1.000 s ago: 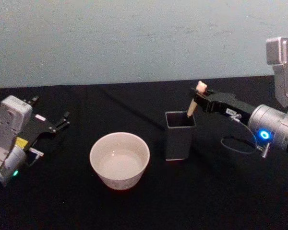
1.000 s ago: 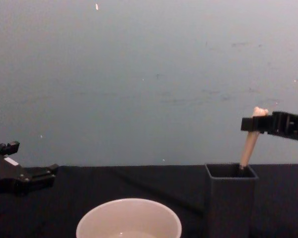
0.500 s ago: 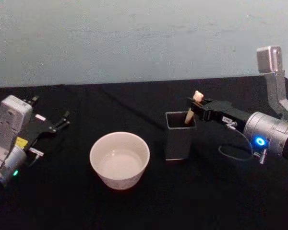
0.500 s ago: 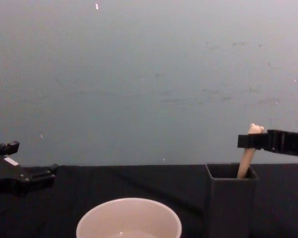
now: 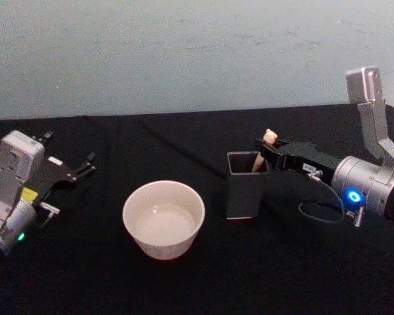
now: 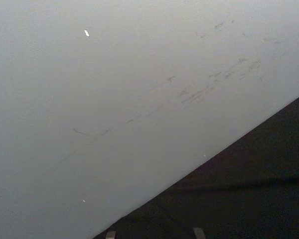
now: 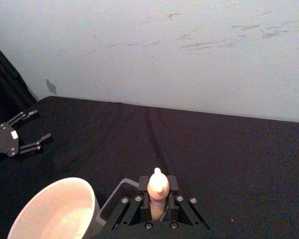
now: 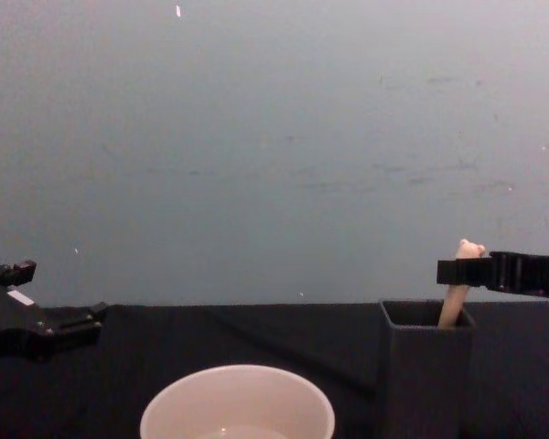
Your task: Pick up the stirring spoon with one hand, stir inside the cup, then place it back in its original position.
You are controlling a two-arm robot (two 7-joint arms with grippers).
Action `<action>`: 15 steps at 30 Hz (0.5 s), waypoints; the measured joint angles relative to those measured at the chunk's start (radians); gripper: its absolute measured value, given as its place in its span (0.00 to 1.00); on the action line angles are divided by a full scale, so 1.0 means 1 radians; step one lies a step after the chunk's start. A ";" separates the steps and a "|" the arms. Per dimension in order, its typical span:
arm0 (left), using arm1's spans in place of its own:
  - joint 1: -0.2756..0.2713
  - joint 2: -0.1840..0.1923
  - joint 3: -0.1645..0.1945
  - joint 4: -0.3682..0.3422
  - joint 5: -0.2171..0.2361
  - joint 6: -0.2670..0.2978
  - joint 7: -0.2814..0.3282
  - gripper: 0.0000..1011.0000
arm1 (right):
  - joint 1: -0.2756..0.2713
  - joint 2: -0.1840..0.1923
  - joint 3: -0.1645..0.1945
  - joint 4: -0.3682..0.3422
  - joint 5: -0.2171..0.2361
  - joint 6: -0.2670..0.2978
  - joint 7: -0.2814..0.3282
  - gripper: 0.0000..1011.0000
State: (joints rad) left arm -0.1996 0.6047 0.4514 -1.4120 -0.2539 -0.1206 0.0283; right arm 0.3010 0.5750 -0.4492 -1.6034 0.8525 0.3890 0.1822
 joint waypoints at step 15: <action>0.000 0.000 0.000 0.000 0.000 0.000 0.000 0.99 | 0.000 0.000 0.001 -0.001 0.001 0.000 0.001 0.21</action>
State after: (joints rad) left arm -0.1995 0.6047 0.4514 -1.4120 -0.2539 -0.1205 0.0283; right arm 0.3006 0.5750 -0.4479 -1.6044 0.8539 0.3887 0.1837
